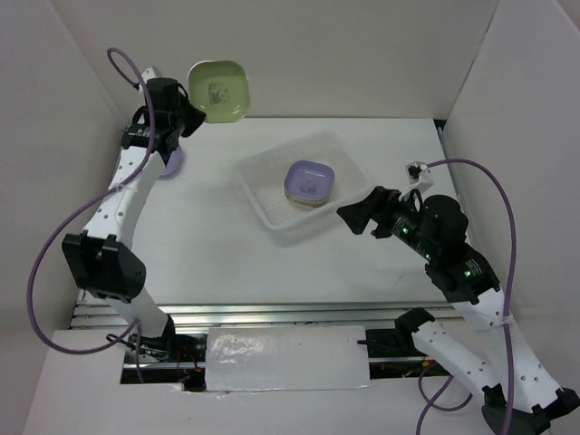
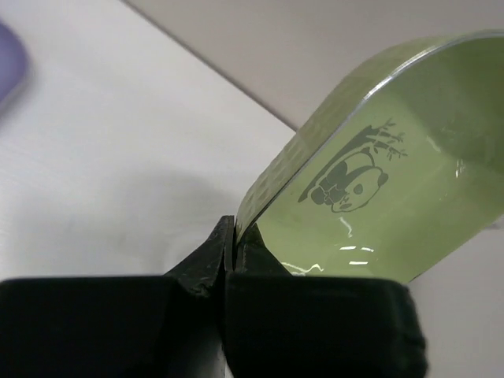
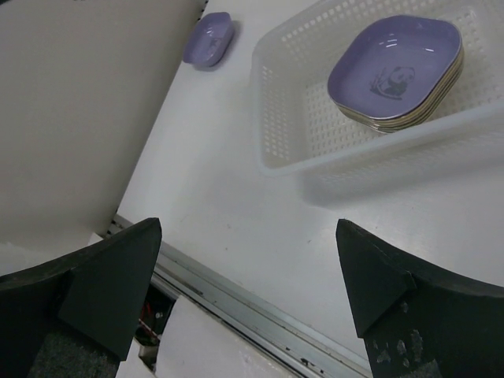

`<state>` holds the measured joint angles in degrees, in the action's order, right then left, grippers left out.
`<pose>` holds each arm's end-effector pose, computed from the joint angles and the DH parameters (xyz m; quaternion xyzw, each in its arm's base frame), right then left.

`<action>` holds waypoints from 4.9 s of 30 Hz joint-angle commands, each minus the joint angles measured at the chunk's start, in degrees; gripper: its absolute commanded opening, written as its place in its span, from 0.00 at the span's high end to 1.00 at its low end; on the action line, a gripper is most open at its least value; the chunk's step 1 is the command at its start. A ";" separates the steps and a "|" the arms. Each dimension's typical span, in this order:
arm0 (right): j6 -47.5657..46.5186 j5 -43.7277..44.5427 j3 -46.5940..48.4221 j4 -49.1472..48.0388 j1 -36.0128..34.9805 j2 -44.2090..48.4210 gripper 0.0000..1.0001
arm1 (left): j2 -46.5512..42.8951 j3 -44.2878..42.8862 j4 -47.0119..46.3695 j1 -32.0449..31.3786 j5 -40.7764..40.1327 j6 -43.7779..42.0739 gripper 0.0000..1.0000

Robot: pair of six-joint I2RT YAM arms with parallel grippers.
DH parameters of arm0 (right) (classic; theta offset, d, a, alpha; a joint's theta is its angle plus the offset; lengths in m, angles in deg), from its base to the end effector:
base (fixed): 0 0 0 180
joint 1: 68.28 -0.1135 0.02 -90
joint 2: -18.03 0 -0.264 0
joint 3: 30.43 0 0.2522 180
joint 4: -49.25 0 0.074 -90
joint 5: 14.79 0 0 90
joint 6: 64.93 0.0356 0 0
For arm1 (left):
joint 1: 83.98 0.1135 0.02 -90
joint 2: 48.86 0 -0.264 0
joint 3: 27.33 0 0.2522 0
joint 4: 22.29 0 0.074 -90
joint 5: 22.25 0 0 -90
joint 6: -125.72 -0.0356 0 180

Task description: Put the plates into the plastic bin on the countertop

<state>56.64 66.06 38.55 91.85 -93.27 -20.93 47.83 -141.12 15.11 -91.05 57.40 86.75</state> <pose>0.1241 0.0641 0.3819 -0.0052 0.7794 0.3502 0.5195 0.3918 -0.0422 0.4120 -0.3537 0.7386 -0.2116 0.5334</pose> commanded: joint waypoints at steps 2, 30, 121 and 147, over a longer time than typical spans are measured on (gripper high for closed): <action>1.03 2.38 1.73 1.66 -0.49 1.69 0.00 | -4.04 6.30 1.69 -6.54 3.83 -3.12 1.00; 0.77 5.54 3.05 11.24 0.12 8.73 0.00 | 15.58 -19.95 14.60 -22.55 7.92 -2.95 0.01; 2.09 -1.31 -5.74 0.69 -6.03 6.53 0.00 | 24.18 9.50 11.78 23.60 1.38 10.85 1.00; 2.35 5.80 -0.99 11.84 -5.86 12.76 0.00 | 32.49 -36.70 18.71 -14.64 24.50 -28.94 1.00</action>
<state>58.72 70.43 34.92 100.50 -98.89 -9.70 76.16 -168.40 21.53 -105.96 75.87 68.54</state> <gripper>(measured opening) 0.998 0.042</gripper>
